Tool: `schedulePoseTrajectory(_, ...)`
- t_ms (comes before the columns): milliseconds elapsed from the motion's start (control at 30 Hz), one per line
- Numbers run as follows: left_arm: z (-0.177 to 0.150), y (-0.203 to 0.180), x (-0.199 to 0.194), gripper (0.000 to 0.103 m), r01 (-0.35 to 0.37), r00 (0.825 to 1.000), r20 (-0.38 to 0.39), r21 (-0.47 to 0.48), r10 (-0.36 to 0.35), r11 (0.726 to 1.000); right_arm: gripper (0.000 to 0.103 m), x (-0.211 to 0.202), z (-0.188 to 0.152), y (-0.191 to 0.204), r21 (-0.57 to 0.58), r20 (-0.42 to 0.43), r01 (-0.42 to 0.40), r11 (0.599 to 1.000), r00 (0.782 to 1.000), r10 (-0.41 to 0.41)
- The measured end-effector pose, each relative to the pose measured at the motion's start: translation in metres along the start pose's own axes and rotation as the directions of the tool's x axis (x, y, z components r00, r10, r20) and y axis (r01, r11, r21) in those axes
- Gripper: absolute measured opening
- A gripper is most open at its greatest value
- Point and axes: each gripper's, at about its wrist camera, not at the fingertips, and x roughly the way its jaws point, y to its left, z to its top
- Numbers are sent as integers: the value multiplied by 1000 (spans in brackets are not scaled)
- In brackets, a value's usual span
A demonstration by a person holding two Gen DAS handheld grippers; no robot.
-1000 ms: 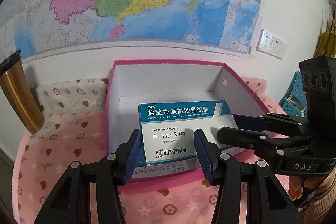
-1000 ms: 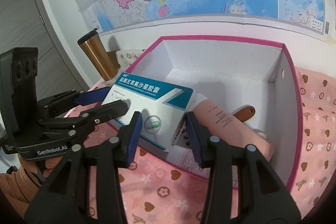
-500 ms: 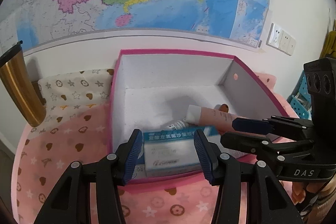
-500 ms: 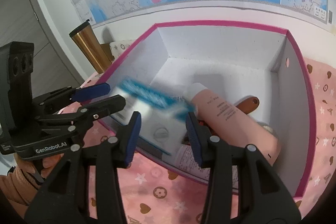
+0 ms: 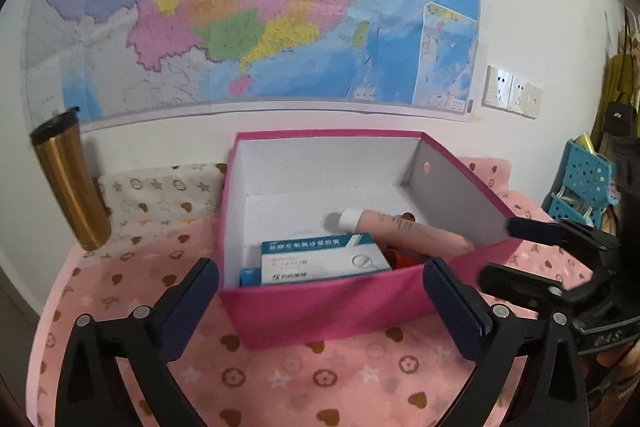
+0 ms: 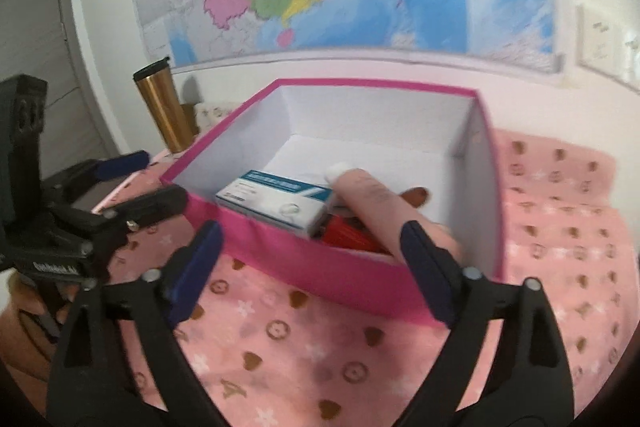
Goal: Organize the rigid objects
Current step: 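Open the right gripper and withdraw it from the box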
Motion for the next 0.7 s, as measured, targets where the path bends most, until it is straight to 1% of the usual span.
schedulePoseTrajectory(67,-6,-2,-4,103,-24,1000,-12,-11,24,1000,99,-9,-11,1,-1,17,31,1000,999,-31)
schedulePoseTrajectory(100,-10,-2,-7,103,-43,999,-9,-19,43,999,100,-13,-17,1,1,20,47,999,999,-47)
schedulePoseTrajectory(233,-20,-3,-13,103,-72,997,-19,-25,72,997,100,-17,-37,3,13,-3,73,997,997,-73)
schedulePoseTrajectory(333,-27,-6,-17,103,-87,996,-27,-24,86,996,100,-18,-48,5,25,-22,69,997,997,-68)
schedulePoseTrajectory(500,-39,-13,-18,103,-111,992,-55,-8,110,994,100,-21,-55,6,53,-21,66,996,998,-65)
schedulePoseTrajectory(567,-41,-15,-18,103,-118,991,-56,1,118,993,100,-22,-56,9,50,-21,71,996,997,-70)
schedulePoseTrajectory(633,-44,-18,-19,103,-141,988,-55,16,141,990,100,-23,-58,11,45,-24,78,996,997,-77)
schedulePoseTrajectory(700,-47,-20,-19,103,-128,989,-66,18,129,992,100,-23,-58,12,40,-26,78,996,997,-77)
